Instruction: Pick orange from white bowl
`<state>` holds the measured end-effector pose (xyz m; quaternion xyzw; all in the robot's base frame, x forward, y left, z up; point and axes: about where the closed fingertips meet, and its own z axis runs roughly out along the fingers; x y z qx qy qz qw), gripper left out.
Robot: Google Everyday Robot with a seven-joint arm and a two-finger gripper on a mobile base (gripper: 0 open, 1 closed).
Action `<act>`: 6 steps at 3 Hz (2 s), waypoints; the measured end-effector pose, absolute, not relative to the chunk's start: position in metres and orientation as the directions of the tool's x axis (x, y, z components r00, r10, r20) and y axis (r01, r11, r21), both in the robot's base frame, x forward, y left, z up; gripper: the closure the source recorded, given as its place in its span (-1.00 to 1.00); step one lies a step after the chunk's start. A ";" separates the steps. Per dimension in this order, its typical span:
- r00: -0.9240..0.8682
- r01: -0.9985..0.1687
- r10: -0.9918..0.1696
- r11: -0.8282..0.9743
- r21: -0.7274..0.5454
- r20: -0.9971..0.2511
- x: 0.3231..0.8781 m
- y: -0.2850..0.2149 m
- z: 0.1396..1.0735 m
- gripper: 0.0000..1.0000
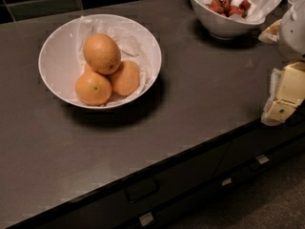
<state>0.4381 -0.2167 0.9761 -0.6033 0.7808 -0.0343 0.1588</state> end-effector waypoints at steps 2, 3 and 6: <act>-0.211 -0.931 -0.954 0.262 -0.254 -0.211 0.440 -0.213 0.978 -1.00; -0.145 -0.935 -0.965 0.206 -0.287 -0.220 0.456 -0.186 0.989 -1.00; 0.033 -0.940 -0.966 0.058 -0.337 -0.258 0.492 -0.105 1.007 -1.00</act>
Offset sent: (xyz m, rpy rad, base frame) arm 0.0064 0.0123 0.0014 0.0069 -0.0112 0.0323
